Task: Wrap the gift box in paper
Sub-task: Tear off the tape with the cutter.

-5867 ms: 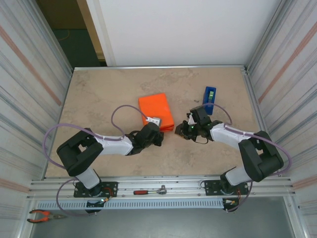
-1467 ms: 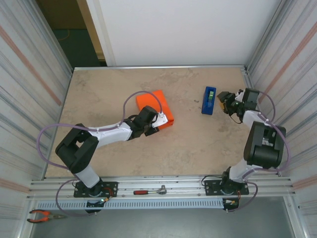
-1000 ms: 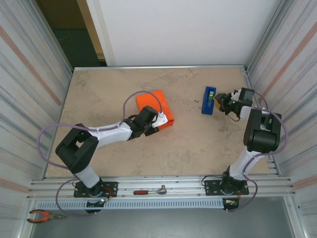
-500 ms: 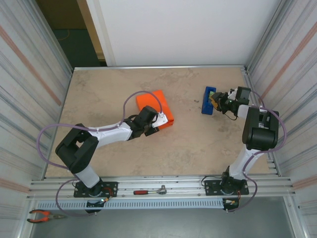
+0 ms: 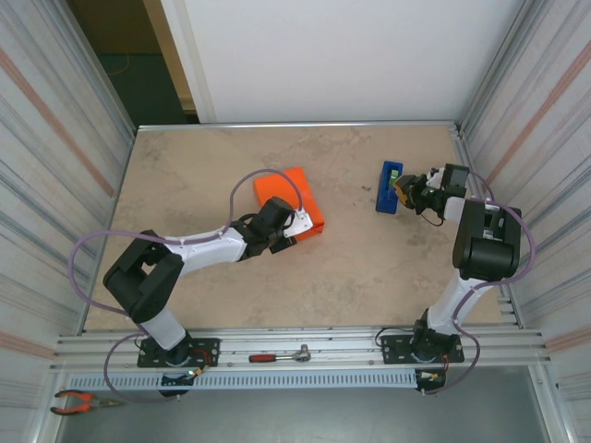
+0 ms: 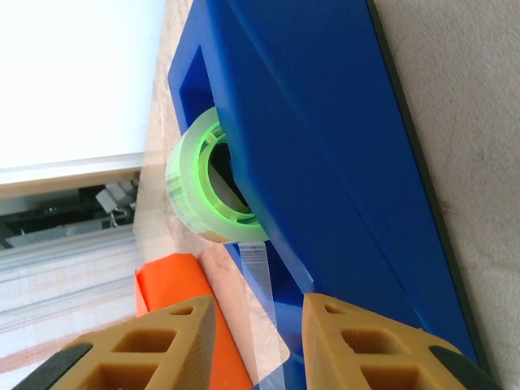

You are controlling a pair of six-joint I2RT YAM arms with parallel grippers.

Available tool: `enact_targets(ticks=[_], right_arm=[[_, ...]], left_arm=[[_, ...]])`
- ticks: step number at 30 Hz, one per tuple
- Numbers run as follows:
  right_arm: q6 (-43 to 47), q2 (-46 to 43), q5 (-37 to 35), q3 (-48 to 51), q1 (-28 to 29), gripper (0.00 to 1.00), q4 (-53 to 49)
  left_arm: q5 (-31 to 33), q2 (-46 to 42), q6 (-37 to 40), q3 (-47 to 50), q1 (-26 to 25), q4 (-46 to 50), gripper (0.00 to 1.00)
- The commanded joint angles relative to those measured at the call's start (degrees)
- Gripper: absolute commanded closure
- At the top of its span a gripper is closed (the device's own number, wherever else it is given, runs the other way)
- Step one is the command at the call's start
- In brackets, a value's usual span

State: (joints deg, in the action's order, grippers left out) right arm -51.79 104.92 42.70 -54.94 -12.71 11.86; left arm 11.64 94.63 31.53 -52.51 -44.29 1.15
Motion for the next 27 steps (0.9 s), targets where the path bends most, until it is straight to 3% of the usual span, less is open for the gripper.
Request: enact_targets(ticks=[1, 27], right_arm=[[2.29, 0.57, 0.25, -0.3, 0.62, 0.68, -1.58], [2.4, 1.07, 0.32, 1.0, 0.59, 0.8, -1.2]], left_arm=[[-1.73, 1.43, -0.94, 0.32, 0.36, 5.93, 0.41], [-1.8, 1.7, -0.77, 0.05, 0.7, 6.03, 0.43]])
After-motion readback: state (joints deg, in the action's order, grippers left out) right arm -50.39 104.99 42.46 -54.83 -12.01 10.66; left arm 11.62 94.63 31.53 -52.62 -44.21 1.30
